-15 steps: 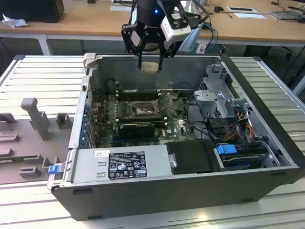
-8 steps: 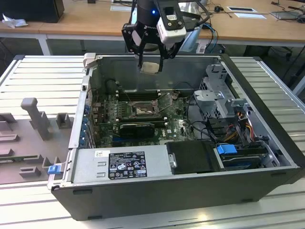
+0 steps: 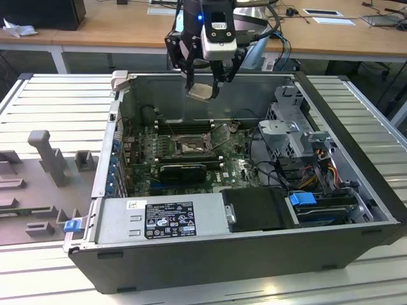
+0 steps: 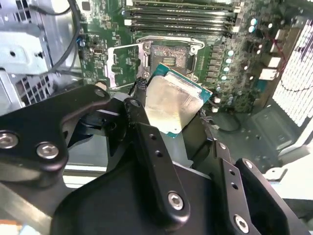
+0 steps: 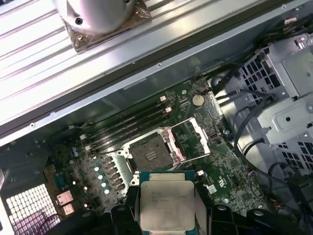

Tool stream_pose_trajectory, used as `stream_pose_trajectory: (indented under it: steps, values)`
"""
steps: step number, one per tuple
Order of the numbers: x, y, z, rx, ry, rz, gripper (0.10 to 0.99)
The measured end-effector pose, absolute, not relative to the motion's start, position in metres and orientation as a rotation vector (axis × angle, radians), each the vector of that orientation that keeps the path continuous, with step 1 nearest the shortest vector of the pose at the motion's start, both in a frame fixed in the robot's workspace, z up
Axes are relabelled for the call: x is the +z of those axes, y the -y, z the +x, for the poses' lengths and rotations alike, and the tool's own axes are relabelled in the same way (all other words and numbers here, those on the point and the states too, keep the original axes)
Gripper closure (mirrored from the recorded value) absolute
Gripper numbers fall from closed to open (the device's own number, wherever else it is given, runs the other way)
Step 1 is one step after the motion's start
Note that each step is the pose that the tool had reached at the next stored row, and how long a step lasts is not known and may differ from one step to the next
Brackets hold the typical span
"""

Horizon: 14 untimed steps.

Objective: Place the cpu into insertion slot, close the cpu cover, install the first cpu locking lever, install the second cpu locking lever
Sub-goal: 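Place the cpu into insertion slot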

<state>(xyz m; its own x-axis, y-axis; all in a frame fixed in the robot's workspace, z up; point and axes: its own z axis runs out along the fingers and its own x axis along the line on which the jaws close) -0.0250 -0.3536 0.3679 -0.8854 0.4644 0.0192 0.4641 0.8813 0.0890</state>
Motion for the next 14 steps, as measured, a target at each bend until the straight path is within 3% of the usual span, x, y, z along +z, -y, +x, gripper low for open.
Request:
stream_pose_trajectory:
  steps: [14]
  values:
    - [0.3598, 0.3535, -0.0252, 0.139, -2.844, 1.282, 0.545]
